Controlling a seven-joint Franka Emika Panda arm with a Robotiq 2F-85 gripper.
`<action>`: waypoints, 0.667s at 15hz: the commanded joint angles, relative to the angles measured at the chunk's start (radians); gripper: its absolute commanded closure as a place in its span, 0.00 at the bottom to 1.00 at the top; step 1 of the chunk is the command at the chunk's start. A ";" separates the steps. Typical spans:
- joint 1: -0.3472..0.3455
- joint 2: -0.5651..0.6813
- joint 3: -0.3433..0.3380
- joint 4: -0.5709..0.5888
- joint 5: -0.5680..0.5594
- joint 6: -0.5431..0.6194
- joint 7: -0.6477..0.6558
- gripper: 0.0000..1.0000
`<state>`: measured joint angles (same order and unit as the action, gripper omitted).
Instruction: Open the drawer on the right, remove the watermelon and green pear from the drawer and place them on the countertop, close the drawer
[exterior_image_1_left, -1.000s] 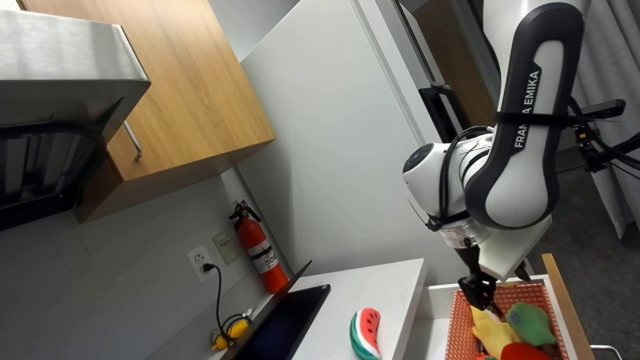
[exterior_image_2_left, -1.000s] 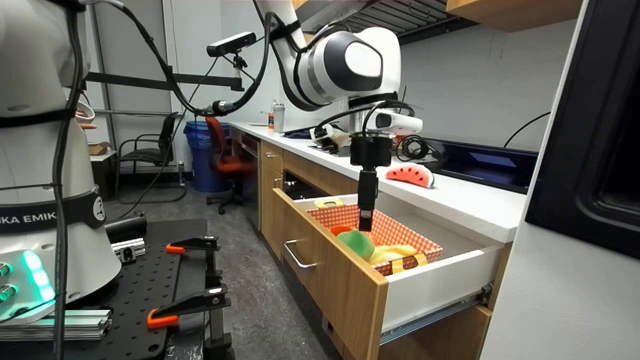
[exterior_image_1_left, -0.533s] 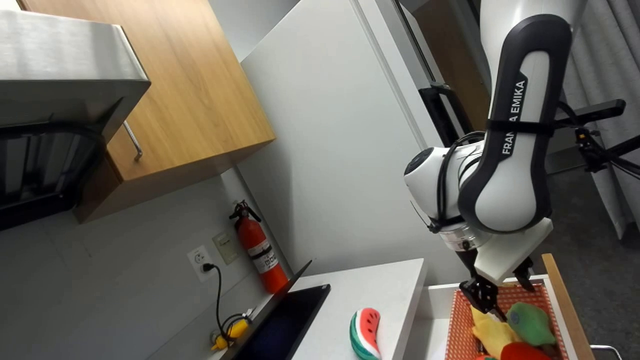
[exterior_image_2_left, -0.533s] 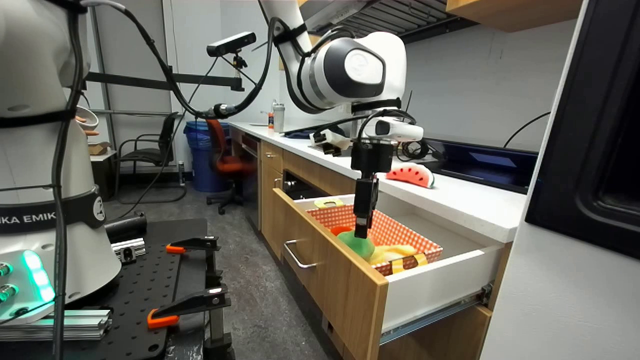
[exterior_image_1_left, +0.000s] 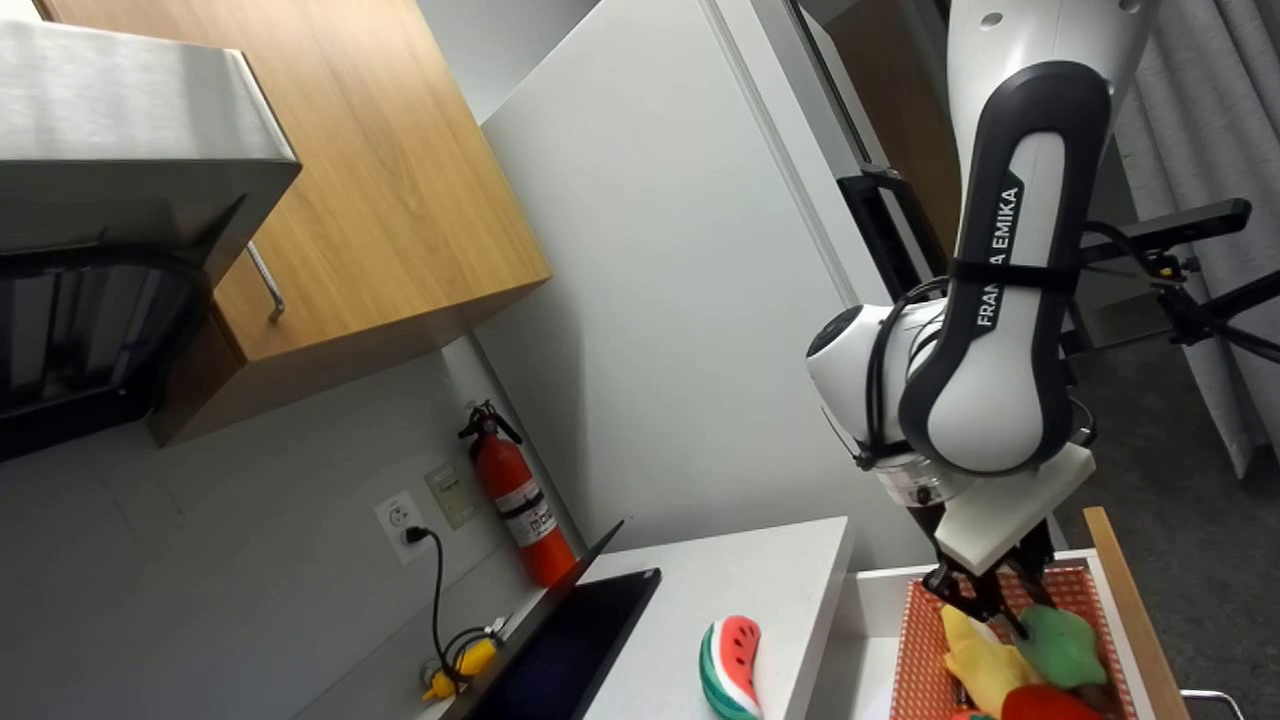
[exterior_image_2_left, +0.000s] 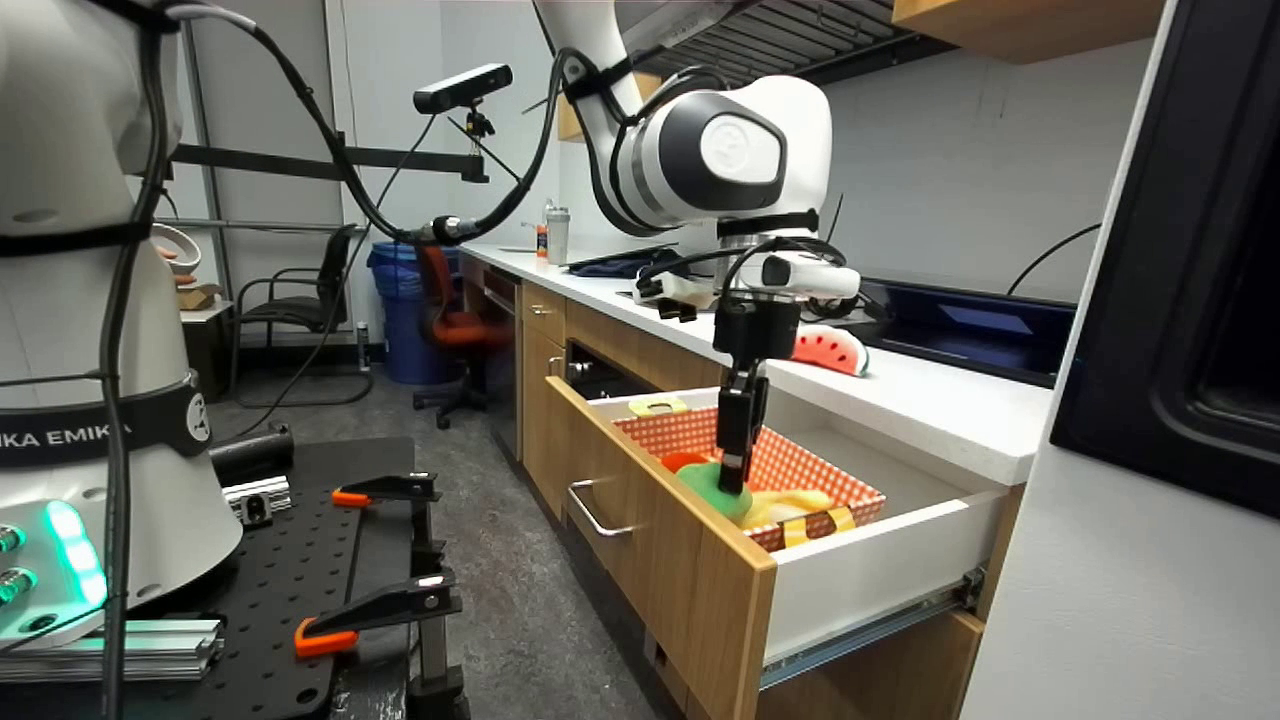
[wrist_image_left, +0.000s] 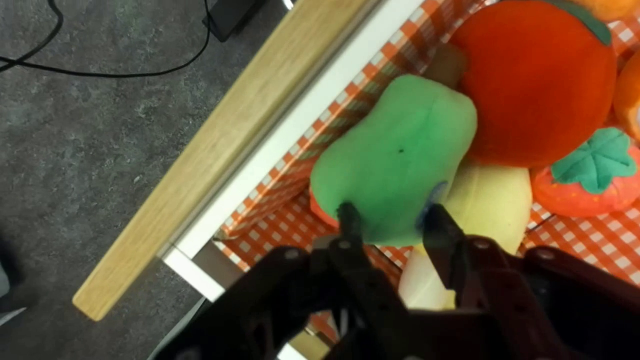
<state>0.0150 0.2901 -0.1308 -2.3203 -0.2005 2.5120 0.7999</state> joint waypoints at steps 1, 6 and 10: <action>-0.008 0.028 -0.009 0.041 0.043 -0.014 -0.038 0.92; 0.013 0.009 -0.025 0.026 -0.006 -0.020 -0.039 0.98; 0.040 -0.046 -0.031 -0.003 -0.068 -0.015 -0.031 0.99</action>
<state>0.0235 0.3006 -0.1427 -2.2992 -0.2235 2.5120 0.7770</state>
